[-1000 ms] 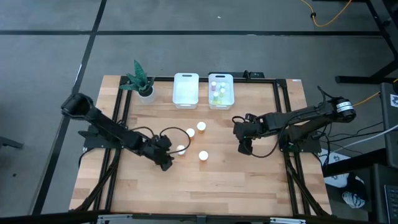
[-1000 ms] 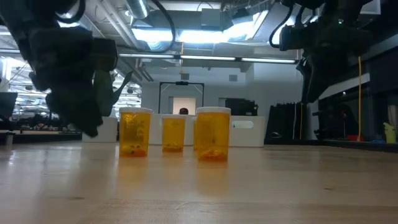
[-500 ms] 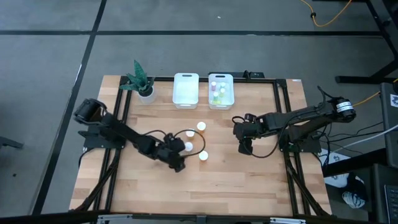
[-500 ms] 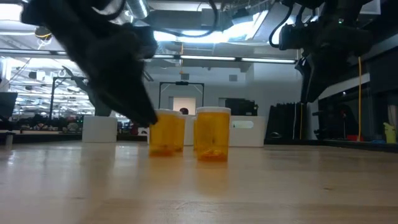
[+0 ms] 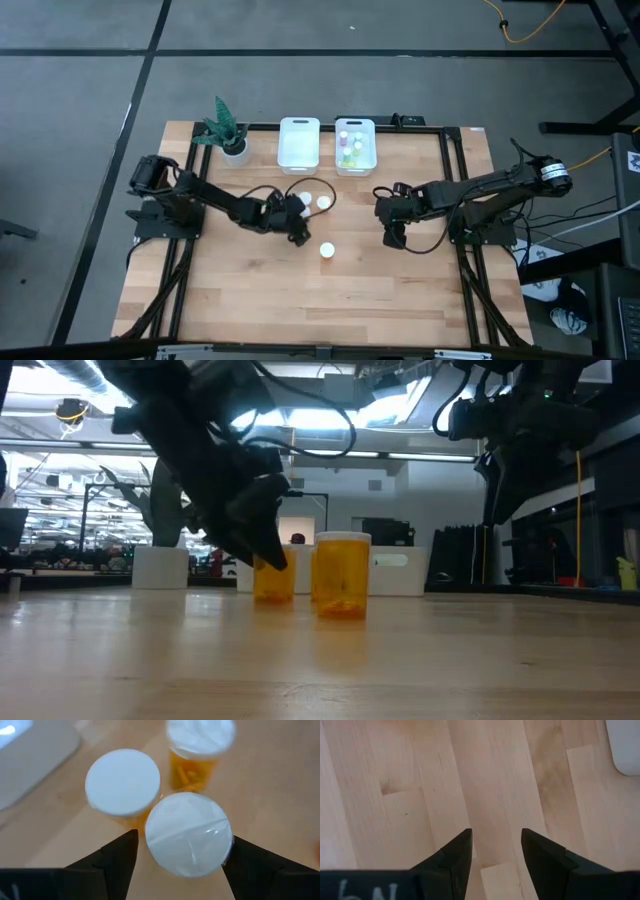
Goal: Pick and place medicine bottles into bin by pill shape (circle, oval)
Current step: Move the large orange pill bottle to the center of the table
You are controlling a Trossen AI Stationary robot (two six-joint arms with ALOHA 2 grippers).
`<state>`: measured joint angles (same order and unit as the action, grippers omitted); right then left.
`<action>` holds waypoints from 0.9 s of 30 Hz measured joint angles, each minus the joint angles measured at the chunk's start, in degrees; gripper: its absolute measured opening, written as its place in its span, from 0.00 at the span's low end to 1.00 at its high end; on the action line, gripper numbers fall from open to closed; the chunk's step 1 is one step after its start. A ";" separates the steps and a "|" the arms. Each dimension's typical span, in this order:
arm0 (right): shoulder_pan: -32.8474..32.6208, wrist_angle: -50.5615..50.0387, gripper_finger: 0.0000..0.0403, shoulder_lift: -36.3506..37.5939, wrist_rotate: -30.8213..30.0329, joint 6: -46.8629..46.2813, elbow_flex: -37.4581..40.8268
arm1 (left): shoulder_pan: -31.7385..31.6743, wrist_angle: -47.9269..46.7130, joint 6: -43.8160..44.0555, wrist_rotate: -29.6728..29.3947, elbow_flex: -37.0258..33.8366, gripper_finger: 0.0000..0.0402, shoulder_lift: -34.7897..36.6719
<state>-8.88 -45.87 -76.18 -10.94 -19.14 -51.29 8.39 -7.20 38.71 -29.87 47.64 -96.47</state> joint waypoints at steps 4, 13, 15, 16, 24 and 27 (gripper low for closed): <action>0.00 -0.07 0.43 0.00 0.00 -0.09 0.00 | -1.94 -0.03 -1.39 0.95 0.00 0.64 0.00; 0.00 -0.28 0.43 0.00 0.00 -0.02 0.01 | 1.46 0.03 -0.61 13.98 0.03 0.64 0.50; 0.00 -0.28 0.43 0.00 0.00 -0.02 0.00 | 3.03 -0.37 -0.27 13.99 0.27 0.64 0.61; 0.00 -0.28 0.43 0.00 0.00 0.00 0.02 | 3.78 -0.75 -0.25 13.88 0.31 0.64 0.83; -0.64 6.26 0.43 -0.02 0.91 0.41 1.86 | 7.64 -1.22 -0.23 11.10 1.90 0.64 1.09; -1.56 14.91 0.43 -0.13 6.71 1.81 5.09 | 8.07 -1.39 -0.29 11.11 1.90 0.64 1.09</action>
<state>-10.45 -30.96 -76.31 -4.23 -17.32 -46.20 16.47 -8.59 38.41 -18.76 49.54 -95.37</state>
